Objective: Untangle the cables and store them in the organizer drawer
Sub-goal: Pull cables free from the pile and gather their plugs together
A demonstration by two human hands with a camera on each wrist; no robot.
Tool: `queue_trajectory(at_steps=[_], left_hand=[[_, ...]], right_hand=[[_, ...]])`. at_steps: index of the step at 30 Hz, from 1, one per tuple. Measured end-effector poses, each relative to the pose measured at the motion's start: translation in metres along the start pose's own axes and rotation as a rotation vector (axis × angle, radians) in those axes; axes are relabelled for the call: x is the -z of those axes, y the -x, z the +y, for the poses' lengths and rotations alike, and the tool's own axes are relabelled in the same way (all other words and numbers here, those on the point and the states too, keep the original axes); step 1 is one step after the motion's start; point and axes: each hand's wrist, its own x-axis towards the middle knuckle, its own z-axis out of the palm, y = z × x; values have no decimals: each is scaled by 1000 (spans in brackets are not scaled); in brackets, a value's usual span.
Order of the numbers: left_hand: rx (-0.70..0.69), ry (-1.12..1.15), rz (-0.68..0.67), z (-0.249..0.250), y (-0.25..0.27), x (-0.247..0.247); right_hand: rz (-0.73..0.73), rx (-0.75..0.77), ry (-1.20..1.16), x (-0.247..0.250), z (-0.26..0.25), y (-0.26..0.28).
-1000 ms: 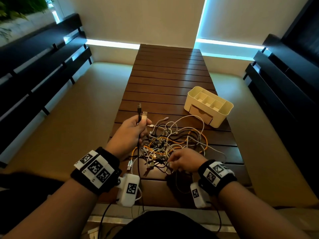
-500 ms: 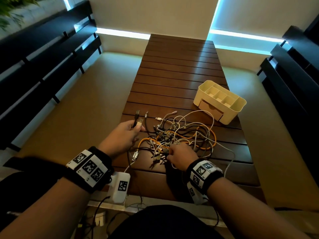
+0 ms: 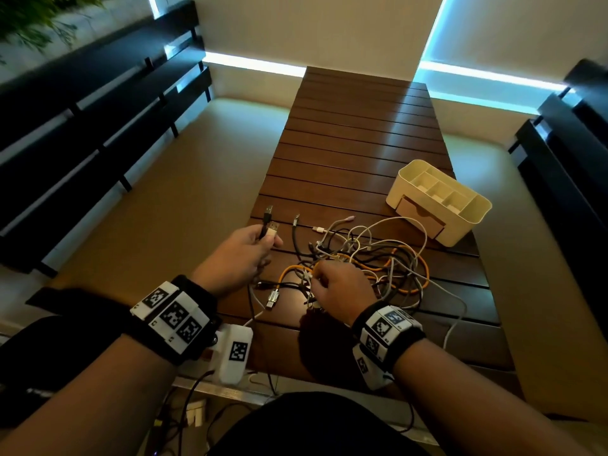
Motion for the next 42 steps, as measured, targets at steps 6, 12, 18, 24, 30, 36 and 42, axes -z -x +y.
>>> queue_trajectory(at_steps=[6,12,18,24,30,36,42], left_hand=[[-12,12,-8,0,1,2],[0,13,1,-3,4,9],[2,18,43,-6,11,23],[-13,80,91,-5,3,23],[-52,149,112,7,-14,7],[-180,180,107,29,-19,-21],[-219,239,112,40,-14,-36]], right_hand=[[-116,221,-148,-27,-13,-19],[-433,233,83,-68,-12,-35],[-442,274,385,-71,-20,-35],[-245,238,243,-59,-18,-36],[155,55,-264,5,-29,-42],[251,28,-301,89,-49,-32],[8,-121,-222,124,-47,-18]])
